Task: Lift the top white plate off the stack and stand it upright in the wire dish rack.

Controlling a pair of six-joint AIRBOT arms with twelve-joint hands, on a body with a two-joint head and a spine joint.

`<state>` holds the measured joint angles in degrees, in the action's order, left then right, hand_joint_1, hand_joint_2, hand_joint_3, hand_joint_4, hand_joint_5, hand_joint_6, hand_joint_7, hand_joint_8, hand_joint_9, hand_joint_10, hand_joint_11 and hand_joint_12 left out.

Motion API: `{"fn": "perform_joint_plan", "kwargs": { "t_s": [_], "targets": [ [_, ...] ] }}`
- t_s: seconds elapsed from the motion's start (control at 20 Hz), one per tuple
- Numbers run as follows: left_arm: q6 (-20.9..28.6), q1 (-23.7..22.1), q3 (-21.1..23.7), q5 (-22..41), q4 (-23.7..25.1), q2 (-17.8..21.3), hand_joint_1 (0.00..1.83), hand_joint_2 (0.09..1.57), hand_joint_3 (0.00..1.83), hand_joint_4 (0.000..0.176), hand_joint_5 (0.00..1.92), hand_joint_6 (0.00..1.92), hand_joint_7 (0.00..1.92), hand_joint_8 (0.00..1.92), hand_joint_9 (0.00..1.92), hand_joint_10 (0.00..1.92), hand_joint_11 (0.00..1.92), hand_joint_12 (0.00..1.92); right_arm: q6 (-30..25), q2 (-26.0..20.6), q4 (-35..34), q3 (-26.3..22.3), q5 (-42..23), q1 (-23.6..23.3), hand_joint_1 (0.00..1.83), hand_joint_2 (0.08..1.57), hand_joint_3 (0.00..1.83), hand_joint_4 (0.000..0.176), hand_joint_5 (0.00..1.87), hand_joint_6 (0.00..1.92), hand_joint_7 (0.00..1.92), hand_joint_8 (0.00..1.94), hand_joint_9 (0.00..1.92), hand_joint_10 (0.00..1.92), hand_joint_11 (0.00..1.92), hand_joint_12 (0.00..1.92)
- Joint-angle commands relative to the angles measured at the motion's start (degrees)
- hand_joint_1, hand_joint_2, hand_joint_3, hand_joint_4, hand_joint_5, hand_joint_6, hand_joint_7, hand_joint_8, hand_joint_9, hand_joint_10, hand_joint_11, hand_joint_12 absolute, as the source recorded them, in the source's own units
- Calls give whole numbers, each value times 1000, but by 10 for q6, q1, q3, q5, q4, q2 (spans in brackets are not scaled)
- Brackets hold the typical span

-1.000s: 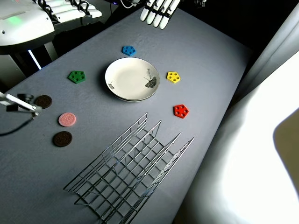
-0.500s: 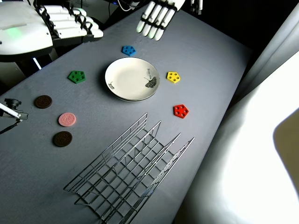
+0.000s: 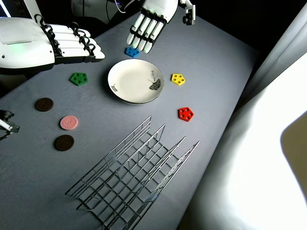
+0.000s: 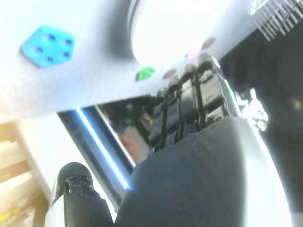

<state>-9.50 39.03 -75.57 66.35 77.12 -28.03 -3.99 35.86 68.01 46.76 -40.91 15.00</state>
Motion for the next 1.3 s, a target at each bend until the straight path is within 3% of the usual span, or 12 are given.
{"fn": "perform_joint_plan", "kwargs": {
  "t_s": [0.0,0.05,0.25,0.55,0.85,1.25],
  "targets": [
    [-3,-12,8,24,-27,2,83,891,0,0,105,3,110,2,87,0,65,91,-46,5,8,-1,0,-2,0,936,0,0,94,16,100,17,100,15,106,37],
    [-3,-13,11,18,-21,5,83,891,0,0,105,3,110,2,87,0,65,91,-76,14,26,5,-1,7,0,936,0,0,94,16,100,17,100,15,106,37],
    [-3,-46,9,3,10,-10,46,902,4,0,110,2,118,3,103,5,72,88,-9,23,-4,11,-4,8,0,935,0,0,93,0,136,3,133,3,124,38],
    [-3,-65,10,-26,32,-28,55,908,3,0,109,0,113,0,101,2,74,84,195,71,-78,53,-6,9,0,941,0,0,87,5,92,5,94,4,111,31],
    [-3,-72,9,-49,51,-43,68,894,0,0,134,7,147,9,124,10,120,96,285,106,-125,90,-10,19,0,952,4,0,73,0,97,0,106,2,121,31],
    [-2,-86,-9,-65,66,-59,74,896,0,0,128,7,135,6,115,6,113,88,321,110,-146,98,-37,19,0,951,0,0,81,4,99,6,108,7,128,31]
  ]
}}
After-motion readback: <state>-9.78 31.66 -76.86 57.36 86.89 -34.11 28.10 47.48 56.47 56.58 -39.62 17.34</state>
